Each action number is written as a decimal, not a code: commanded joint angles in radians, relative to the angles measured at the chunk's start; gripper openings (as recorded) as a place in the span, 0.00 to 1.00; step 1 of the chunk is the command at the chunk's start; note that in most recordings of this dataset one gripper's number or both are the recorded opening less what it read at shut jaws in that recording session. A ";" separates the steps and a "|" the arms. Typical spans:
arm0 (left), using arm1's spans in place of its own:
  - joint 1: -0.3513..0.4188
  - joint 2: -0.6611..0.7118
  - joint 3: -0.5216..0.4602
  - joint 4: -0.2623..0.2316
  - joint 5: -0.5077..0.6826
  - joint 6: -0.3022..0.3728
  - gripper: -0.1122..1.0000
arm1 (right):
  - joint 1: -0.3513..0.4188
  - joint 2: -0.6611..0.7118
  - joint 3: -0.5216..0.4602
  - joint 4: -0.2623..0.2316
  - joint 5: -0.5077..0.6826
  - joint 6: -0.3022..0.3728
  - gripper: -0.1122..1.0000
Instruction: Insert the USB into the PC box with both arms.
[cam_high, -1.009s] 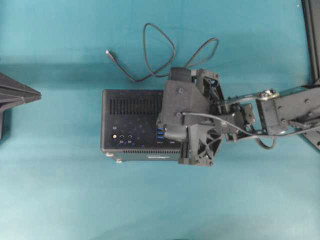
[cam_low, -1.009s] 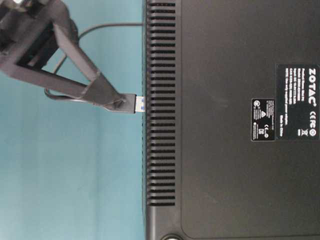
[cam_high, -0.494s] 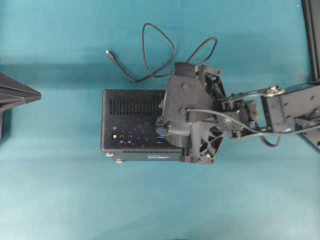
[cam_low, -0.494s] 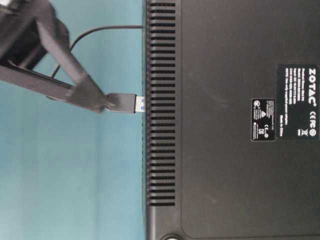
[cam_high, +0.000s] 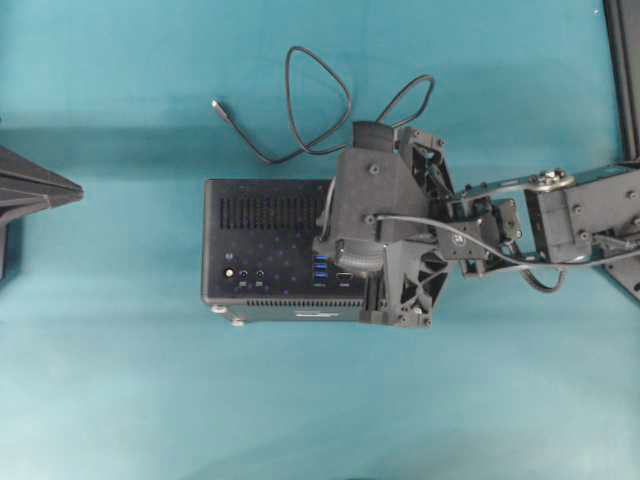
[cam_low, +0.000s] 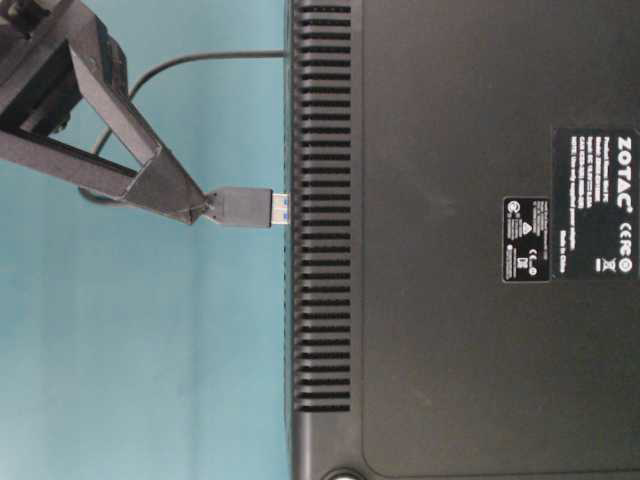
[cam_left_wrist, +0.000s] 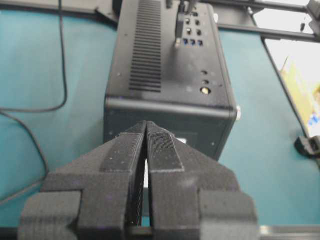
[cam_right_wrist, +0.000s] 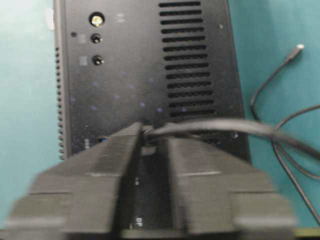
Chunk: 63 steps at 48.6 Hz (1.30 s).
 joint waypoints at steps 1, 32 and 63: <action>0.002 0.006 -0.009 0.002 -0.005 -0.002 0.10 | -0.003 -0.023 -0.026 -0.003 -0.011 -0.002 0.25; 0.002 0.003 -0.006 0.002 -0.006 -0.005 0.10 | 0.017 -0.005 -0.015 0.057 -0.020 0.000 0.17; 0.002 0.003 0.000 0.002 -0.006 -0.026 0.10 | 0.015 0.014 0.020 0.069 -0.038 0.002 0.17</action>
